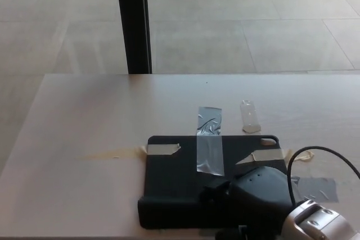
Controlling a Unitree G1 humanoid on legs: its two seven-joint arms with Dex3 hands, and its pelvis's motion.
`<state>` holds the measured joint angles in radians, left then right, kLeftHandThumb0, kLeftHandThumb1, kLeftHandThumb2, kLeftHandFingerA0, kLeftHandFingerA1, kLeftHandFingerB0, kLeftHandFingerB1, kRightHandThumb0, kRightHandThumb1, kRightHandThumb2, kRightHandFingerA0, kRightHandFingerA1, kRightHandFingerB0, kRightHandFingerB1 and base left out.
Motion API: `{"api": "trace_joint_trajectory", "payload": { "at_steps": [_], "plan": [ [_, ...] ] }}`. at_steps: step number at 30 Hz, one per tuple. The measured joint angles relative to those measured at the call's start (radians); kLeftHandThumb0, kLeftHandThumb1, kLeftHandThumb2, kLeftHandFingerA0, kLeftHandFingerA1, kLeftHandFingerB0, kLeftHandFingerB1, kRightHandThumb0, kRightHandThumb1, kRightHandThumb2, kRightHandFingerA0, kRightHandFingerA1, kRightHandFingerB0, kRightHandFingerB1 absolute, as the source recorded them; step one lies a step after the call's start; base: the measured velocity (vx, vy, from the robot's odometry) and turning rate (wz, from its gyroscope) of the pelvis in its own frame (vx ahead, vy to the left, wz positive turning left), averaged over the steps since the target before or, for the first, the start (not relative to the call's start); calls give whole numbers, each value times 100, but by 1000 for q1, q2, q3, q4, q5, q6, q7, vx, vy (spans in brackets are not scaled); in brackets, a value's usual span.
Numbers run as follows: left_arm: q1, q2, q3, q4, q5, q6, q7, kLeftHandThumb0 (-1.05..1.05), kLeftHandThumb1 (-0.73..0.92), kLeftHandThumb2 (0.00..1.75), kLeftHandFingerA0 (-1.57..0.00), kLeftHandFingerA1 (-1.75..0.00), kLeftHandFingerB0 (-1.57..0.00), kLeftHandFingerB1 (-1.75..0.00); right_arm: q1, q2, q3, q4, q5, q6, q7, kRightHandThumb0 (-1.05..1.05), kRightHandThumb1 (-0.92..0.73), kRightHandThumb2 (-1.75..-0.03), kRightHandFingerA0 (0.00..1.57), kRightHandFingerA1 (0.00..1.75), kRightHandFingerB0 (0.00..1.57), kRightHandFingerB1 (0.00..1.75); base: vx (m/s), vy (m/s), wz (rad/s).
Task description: The robot uses its right hand to open a folded tablet cover kept in the middle of the desk
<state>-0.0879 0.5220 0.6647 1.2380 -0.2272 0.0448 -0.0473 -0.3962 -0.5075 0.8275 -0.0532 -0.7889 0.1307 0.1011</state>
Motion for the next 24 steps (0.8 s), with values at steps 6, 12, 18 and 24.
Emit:
{"api": "trace_joint_trajectory", "payload": {
  "at_steps": [6,12,18,24],
  "plan": [
    [-3,0,-2,0,-1,0,-1,-72,77,62,-82,-77,-67,-69,100,-55,9,-142,-116,49,5,-98,-79,-120,65,73,30,52,0,0,0],
    [-7,0,-9,0,-1,0,-1,-72,77,62,-82,-76,-67,-68,247,-106,-13,-318,-211,97,1,-98,-92,-79,68,86,33,43,0,0,0],
    [-7,0,-12,0,-2,0,-1,-72,57,104,-80,-83,-66,-75,415,-132,-34,-462,-257,115,-3,-103,-92,-80,58,72,30,41,0,0,0],
    [-9,8,-17,0,-5,-1,-2,-72,77,62,-81,-77,-67,-69,633,-162,-40,-496,-271,120,45,-95,-92,-77,58,97,31,40,0,0,0]
  ]
}}
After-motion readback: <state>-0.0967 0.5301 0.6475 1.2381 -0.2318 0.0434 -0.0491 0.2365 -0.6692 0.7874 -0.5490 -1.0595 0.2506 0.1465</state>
